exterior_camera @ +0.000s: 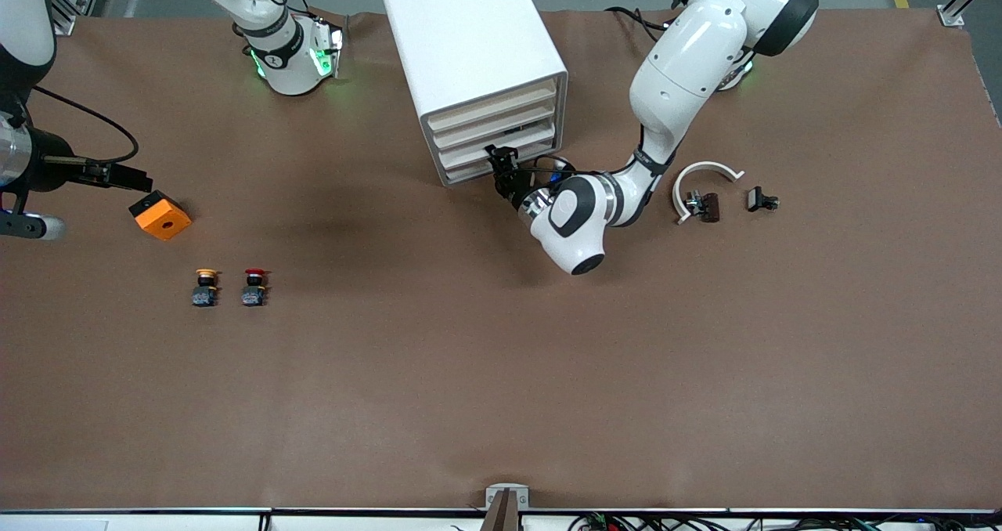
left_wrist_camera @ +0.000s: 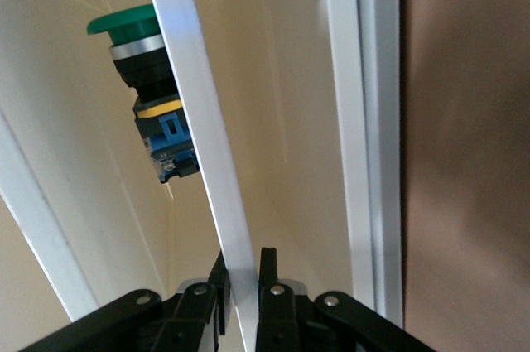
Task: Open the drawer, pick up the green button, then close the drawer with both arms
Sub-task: 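Grasp the top drawer front with the left gripper, then pull the drawer open with the left gripper while the right gripper approaches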
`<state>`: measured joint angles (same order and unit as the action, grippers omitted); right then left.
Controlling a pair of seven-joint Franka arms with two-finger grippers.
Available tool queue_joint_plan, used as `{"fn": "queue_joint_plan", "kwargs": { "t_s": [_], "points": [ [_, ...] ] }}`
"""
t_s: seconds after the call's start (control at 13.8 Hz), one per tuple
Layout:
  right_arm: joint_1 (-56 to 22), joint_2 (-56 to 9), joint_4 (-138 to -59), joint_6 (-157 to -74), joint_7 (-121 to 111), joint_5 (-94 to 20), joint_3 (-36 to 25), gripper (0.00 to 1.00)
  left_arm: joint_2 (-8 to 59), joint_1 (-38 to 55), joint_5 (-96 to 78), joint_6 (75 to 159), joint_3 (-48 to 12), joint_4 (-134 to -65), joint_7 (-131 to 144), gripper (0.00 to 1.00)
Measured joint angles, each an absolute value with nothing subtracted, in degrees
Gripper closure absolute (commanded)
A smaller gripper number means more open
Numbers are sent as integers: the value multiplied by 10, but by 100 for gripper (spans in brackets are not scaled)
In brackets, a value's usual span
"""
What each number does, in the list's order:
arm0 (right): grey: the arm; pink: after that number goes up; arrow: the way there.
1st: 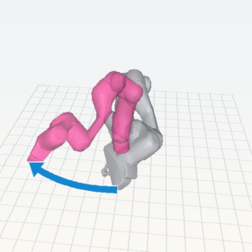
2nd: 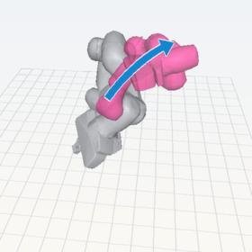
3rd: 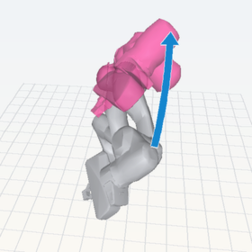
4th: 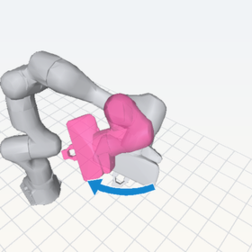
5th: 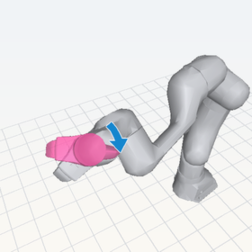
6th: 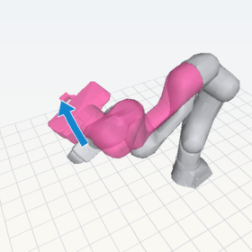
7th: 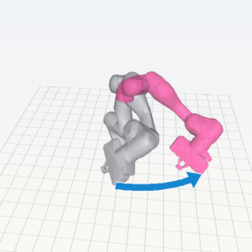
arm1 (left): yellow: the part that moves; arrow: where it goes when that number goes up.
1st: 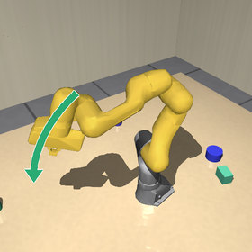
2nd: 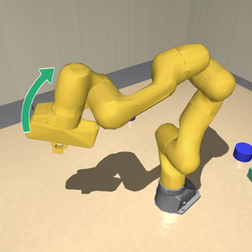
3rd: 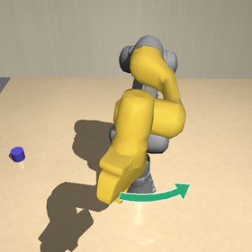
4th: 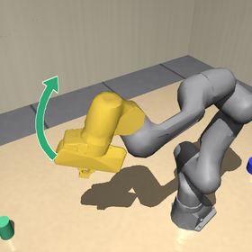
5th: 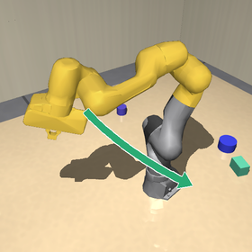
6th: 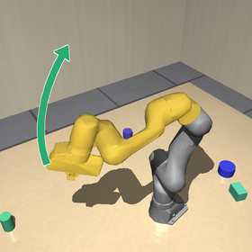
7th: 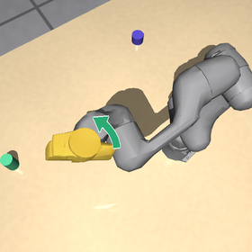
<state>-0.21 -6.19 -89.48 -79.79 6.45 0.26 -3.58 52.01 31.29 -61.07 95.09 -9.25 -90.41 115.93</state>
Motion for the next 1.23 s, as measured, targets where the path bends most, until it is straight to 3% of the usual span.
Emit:
{"fn": "queue_joint_plan", "kwargs": {
  "t_s": [0.87,1.23],
  "points": [
    [-78,-62,-887,-807,377,-33,-28,0,507,302,-612,979,-59,-893,1218,100],
    [-173,-74,-887,-840,552,-34,-26,0,506,300,-618,979,-32,-883,1218,100]
  ]
}}
